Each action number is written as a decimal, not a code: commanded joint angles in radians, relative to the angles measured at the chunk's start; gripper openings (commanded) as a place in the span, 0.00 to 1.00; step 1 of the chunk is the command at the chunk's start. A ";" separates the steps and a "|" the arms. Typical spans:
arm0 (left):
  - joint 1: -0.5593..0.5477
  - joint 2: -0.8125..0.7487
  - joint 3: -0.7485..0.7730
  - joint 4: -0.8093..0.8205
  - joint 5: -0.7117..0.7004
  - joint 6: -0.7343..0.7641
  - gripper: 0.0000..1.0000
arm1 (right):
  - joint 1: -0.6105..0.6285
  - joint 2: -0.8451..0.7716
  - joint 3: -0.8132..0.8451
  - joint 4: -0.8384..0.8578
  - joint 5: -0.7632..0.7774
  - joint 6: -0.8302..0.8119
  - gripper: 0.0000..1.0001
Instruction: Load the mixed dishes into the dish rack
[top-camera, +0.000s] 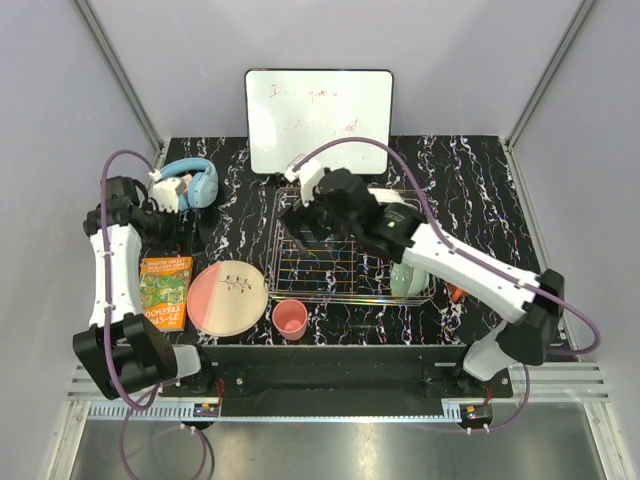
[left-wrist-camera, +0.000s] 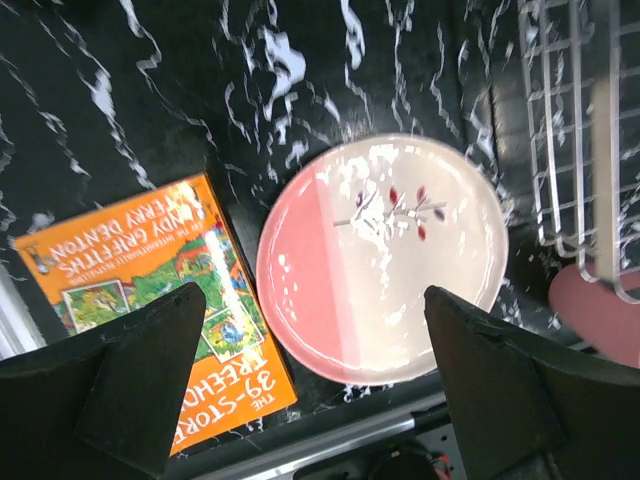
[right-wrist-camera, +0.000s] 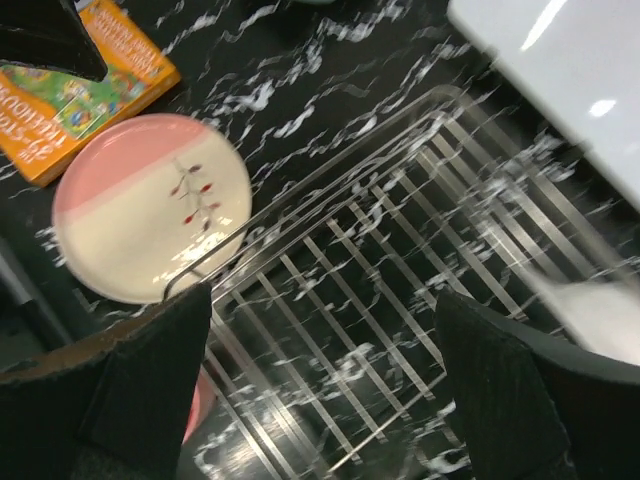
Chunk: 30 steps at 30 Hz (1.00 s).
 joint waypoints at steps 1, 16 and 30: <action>0.009 0.006 -0.074 -0.042 0.046 0.131 0.93 | 0.026 0.053 -0.006 0.035 -0.114 0.302 1.00; -0.109 0.047 -0.072 -0.033 0.114 0.105 0.89 | 0.112 -0.138 -0.271 -0.159 0.584 0.501 1.00; -0.433 0.141 0.015 0.122 0.013 -0.090 0.86 | -0.524 -0.395 -0.487 -0.284 0.351 0.603 0.86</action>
